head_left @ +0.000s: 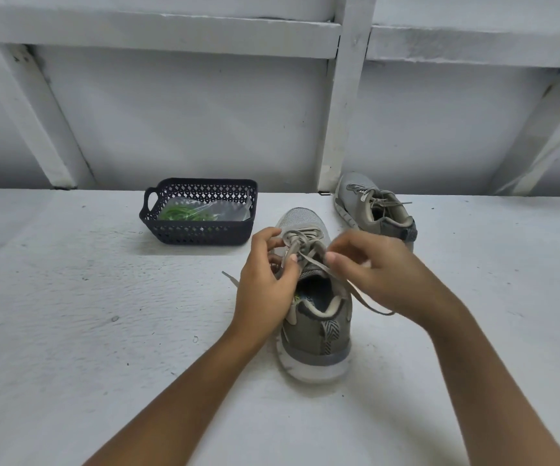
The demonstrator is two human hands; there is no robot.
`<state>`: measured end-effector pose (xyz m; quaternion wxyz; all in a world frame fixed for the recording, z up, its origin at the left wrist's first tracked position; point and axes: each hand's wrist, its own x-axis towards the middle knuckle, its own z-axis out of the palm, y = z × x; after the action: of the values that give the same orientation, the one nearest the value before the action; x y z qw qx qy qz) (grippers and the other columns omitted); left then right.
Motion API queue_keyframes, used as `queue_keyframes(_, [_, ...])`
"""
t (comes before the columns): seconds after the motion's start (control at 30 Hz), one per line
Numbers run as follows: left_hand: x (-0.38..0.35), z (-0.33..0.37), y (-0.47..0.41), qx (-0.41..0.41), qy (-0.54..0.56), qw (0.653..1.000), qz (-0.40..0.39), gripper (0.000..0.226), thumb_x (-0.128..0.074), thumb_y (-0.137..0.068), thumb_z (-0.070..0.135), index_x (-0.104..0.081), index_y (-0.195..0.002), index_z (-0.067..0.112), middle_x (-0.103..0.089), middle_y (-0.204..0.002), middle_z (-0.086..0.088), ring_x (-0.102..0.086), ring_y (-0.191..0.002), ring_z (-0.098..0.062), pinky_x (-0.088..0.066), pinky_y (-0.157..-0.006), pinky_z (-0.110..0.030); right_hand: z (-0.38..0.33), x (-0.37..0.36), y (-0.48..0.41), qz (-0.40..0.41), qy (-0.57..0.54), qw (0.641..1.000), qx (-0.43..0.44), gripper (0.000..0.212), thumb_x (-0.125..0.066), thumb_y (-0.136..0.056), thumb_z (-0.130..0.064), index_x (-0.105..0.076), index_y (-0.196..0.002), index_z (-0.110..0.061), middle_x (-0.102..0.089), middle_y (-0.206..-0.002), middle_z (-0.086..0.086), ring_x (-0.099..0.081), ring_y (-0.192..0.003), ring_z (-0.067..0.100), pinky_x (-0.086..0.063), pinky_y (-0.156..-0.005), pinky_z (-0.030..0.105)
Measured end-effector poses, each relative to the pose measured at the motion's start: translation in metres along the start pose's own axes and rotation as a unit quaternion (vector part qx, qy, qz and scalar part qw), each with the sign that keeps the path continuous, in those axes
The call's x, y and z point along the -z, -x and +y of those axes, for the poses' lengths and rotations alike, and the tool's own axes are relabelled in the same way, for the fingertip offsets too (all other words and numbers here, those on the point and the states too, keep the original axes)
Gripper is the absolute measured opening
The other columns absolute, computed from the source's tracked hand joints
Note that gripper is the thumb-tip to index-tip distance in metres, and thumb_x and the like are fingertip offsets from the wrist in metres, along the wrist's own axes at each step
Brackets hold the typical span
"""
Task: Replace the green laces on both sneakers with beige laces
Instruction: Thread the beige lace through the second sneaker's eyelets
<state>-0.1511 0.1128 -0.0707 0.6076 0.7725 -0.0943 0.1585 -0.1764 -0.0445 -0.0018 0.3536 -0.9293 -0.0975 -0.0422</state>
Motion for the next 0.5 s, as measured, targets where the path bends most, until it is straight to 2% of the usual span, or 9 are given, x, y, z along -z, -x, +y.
queue_keyframes(0.1, [0.000,0.000,0.000,0.001,0.000,1.000,-0.006,0.039,-0.058,-0.091,0.010,-0.039,-0.109,0.038,-0.053,-0.100,0.021,-0.054,-0.083,0.014,-0.044,-0.070,-0.005,0.002,-0.019,-0.019,0.037,0.098,0.994,0.041,0.019,-0.065,-0.086,-0.031,-0.070,-0.101,-0.020,-0.056,-0.102,0.000,-0.052,-0.098,0.013,-0.040,-0.085,0.025])
queue_keyframes(0.2, [0.000,-0.002,-0.002,0.003,-0.002,1.000,-0.002,0.038,-0.059,-0.090,0.010,-0.040,-0.112,0.035,-0.054,-0.101,0.018,-0.055,-0.084,0.012,-0.046,-0.072,-0.007,0.010,-0.034,-0.033,0.028,0.148,0.987,0.058,0.021,-0.067,-0.085,-0.027,-0.072,-0.102,-0.016,-0.051,-0.109,0.007,-0.049,-0.108,0.025,-0.040,-0.094,0.033])
queue_keyframes(0.27, [-0.001,-0.002,-0.002,0.001,-0.003,1.000,0.001,0.039,-0.059,-0.090,0.010,-0.040,-0.111,0.036,-0.054,-0.102,0.016,-0.056,-0.084,0.008,-0.047,-0.072,-0.008,0.011,-0.036,-0.036,0.044,0.144,0.985,0.082,0.014,-0.067,-0.084,-0.021,-0.073,-0.094,-0.012,-0.051,-0.105,0.006,-0.049,-0.105,0.028,-0.041,-0.092,0.036])
queue_keyframes(0.37, [-0.001,-0.002,-0.001,0.005,0.000,1.000,-0.003,0.040,-0.058,-0.090,0.010,-0.039,-0.108,0.040,-0.055,-0.102,0.013,-0.056,-0.083,0.002,-0.047,-0.071,-0.009,0.005,-0.028,-0.026,0.046,0.078,0.990,0.105,0.006,-0.066,-0.084,-0.016,-0.069,-0.081,-0.012,-0.052,-0.096,-0.003,-0.050,-0.098,0.022,-0.042,-0.085,0.033])
queue_keyframes(0.43, [-0.001,-0.001,-0.001,0.007,-0.002,1.000,-0.005,0.039,-0.058,-0.091,0.011,-0.039,-0.108,0.040,-0.055,-0.101,0.013,-0.056,-0.083,0.005,-0.046,-0.070,-0.008,0.001,-0.018,-0.014,0.003,-0.008,0.994,0.105,0.013,-0.066,-0.083,-0.010,-0.064,-0.072,-0.016,-0.063,-0.092,-0.005,-0.056,-0.087,0.008,-0.043,-0.074,0.022])
queue_keyframes(0.5, [0.000,-0.001,-0.001,0.006,-0.009,1.000,-0.005,0.038,-0.057,-0.091,0.011,-0.040,-0.107,0.041,-0.056,-0.100,0.012,-0.056,-0.084,0.004,-0.046,-0.069,-0.008,0.000,-0.009,-0.002,-0.049,-0.104,0.989,0.091,0.020,-0.064,-0.083,0.000,-0.062,-0.068,-0.012,-0.069,-0.090,-0.002,-0.057,-0.071,-0.005,-0.039,-0.062,0.009])
